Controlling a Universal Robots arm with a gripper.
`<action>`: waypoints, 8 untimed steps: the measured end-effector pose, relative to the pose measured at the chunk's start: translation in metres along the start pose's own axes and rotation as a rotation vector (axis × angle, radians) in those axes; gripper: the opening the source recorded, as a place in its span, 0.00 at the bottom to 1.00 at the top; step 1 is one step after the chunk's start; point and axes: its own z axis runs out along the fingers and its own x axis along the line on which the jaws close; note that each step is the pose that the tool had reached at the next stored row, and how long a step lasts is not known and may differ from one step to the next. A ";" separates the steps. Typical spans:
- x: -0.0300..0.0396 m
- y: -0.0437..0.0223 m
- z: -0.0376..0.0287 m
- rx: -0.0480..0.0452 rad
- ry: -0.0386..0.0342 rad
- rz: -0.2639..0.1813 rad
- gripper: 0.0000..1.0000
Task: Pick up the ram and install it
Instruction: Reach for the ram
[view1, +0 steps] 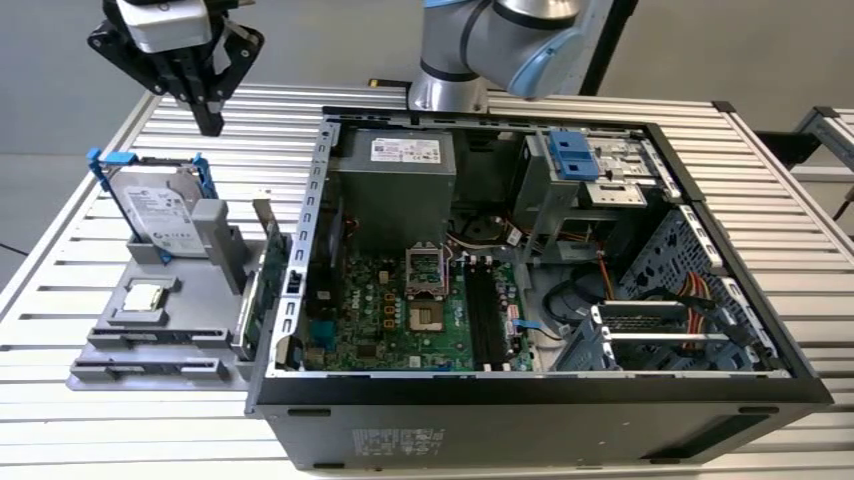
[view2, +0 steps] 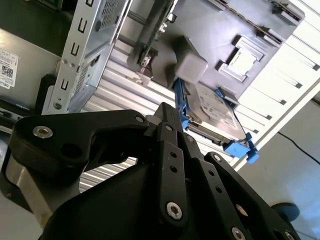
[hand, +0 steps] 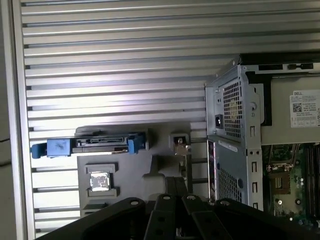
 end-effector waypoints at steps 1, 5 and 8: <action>0.0014 -0.0001 0.0000 0.0000 0.0000 0.000 0.00; 0.0068 -0.0005 -0.0002 0.0000 0.0000 0.000 0.00; 0.0101 -0.0007 -0.0003 0.0001 0.0001 0.000 0.00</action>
